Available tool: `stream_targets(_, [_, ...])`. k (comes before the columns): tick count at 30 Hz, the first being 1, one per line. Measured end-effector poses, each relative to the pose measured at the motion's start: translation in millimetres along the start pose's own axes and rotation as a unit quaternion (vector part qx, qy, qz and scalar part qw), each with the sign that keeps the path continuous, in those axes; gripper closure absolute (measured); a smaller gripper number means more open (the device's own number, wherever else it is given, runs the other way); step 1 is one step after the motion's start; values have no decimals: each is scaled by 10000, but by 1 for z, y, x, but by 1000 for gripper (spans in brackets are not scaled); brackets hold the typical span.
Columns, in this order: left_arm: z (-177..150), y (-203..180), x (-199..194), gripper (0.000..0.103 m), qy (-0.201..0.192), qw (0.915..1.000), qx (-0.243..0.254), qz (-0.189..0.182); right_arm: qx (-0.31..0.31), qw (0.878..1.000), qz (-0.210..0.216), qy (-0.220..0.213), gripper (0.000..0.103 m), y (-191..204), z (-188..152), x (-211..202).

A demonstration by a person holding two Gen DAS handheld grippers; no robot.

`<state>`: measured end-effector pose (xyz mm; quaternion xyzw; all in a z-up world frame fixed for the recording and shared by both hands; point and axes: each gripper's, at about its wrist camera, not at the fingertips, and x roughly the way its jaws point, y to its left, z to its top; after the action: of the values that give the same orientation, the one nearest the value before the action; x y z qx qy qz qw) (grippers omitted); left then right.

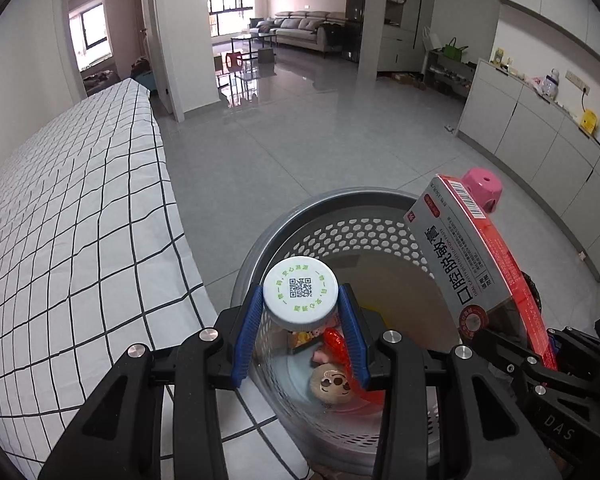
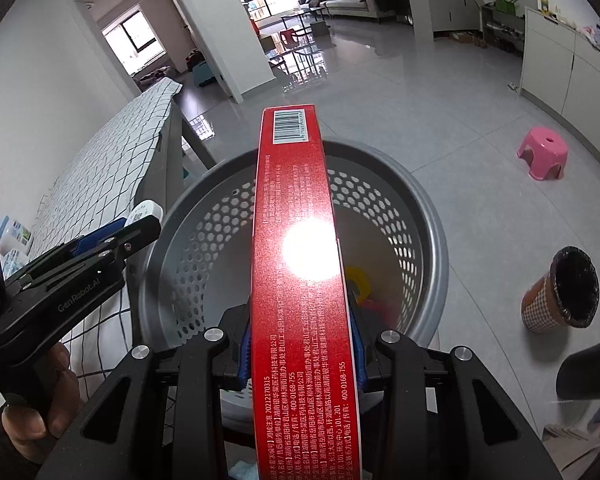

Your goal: Collect trash

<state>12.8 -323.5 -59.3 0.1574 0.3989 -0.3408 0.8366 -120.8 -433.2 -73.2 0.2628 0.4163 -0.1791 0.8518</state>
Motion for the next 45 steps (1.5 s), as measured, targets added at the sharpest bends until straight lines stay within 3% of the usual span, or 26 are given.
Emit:
stream_targets(4, [1, -1, -1, 46, -32, 10000, 7, 61, 30, 9999, 54, -127, 63, -3, 5, -2])
stream_targets(6, [1, 0, -1, 45, -51, 10000, 3, 77, 28, 9997, 67, -215, 57, -2, 4, -5])
stream_targets(20, [-3, -2, -8, 40, -85, 9998, 12, 151, 130, 9989, 83, -436, 57, -5, 1, -15])
stream_targets(24, [-1, -2, -14, 27, -177, 9995, -9, 244, 113, 9987, 107, -494, 53, -3, 0, -18])
stream_targets(30, [-2, -1, -20, 21, -265, 9992, -10, 287, 21, 9977, 106, -665, 39, 2, -2, -25])
stream_targets(37, [-2, 0, -26, 11, -342, 9987, -20, 386, -12, 9972, 74, -737, 37, 5, -3, -28])
stream_targets(45, [-2, 3, -28, 9, -357, 9985, -54, 401, -8, 9968, -3, -800, 35, 6, -3, -30])
